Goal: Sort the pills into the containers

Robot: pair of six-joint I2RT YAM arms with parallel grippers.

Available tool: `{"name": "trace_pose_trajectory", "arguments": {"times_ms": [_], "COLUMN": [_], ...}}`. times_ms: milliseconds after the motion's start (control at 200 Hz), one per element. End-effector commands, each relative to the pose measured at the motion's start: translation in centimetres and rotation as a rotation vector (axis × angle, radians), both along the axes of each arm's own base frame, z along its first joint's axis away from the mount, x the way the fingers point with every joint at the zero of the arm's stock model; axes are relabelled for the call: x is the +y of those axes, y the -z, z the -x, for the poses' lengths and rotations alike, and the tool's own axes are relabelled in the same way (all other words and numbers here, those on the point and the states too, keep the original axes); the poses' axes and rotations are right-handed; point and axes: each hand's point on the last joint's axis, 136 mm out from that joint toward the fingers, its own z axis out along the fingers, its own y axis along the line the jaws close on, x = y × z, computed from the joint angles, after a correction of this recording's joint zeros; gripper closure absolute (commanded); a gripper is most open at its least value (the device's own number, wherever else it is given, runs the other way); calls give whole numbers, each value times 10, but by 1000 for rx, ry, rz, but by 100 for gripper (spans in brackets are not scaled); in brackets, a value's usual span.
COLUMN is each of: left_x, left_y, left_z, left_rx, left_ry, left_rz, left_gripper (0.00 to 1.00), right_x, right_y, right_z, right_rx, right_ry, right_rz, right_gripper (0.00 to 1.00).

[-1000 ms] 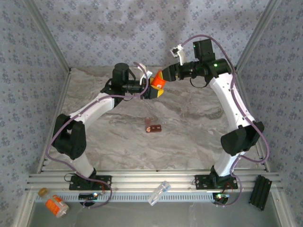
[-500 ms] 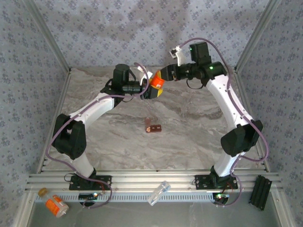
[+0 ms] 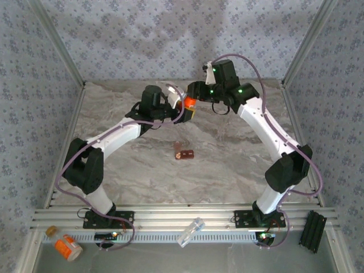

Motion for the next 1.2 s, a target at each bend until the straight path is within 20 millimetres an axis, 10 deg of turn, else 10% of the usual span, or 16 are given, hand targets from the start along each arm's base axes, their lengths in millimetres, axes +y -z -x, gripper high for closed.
{"name": "trace_pose_trajectory", "arguments": {"times_ms": [0, 495, 1194], "left_x": [-16, -1, -13], "left_y": [-78, -87, -83], "left_z": [21, 11, 44], "left_rx": [-237, -186, -4], "left_ry": [59, 82, 387], "left_rz": [135, 221, 220], "left_gripper": [100, 100, 100], "right_x": [16, -60, -25], "right_y": [-3, -97, -75], "right_z": [14, 22, 46], "right_rx": [38, -217, -277], "right_ry": [-45, -51, -514], "right_rz": [-70, -244, -74], "right_gripper": [51, 18, 10]}}
